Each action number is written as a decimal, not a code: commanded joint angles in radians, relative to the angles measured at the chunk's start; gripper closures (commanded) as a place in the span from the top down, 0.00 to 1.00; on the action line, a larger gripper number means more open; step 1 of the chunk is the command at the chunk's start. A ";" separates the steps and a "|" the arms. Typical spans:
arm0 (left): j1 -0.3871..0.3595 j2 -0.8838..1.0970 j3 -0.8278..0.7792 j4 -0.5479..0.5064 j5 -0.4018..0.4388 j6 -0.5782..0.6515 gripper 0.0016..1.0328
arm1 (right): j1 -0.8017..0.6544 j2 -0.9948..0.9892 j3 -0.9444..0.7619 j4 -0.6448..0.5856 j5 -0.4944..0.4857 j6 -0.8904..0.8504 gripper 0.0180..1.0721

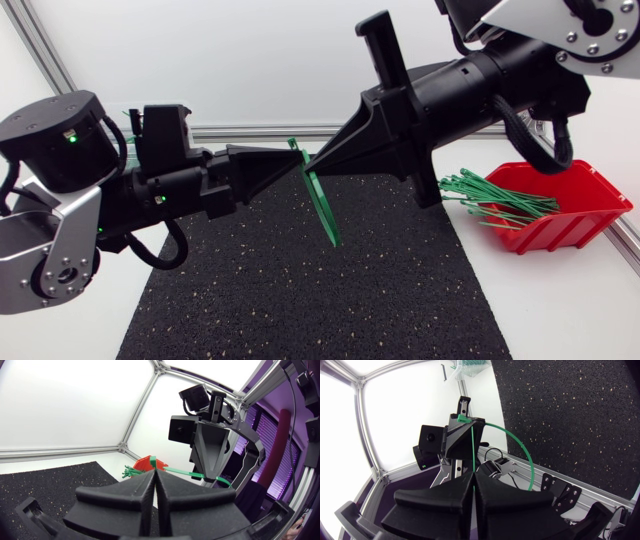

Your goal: Take a green cable tie from the red box, thread the tail through the head to close it, then place it in the transparent bin on the left.

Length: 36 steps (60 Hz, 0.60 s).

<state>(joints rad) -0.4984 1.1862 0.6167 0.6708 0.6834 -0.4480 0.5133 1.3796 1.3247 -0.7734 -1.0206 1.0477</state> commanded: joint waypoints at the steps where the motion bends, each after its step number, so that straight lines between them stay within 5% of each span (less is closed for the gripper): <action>1: 0.003 0.007 -0.020 0.015 0.013 -0.008 0.03 | 0.005 -0.017 -0.009 0.011 -0.004 0.029 0.05; 36: -0.048 0.021 -0.018 0.018 0.008 -0.004 0.03 | 0.014 -0.017 -0.010 0.016 -0.004 0.031 0.05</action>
<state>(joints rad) -0.5392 1.2072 0.6167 0.6712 0.6834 -0.4480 0.5282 1.3724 1.3247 -0.7612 -1.0206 1.0485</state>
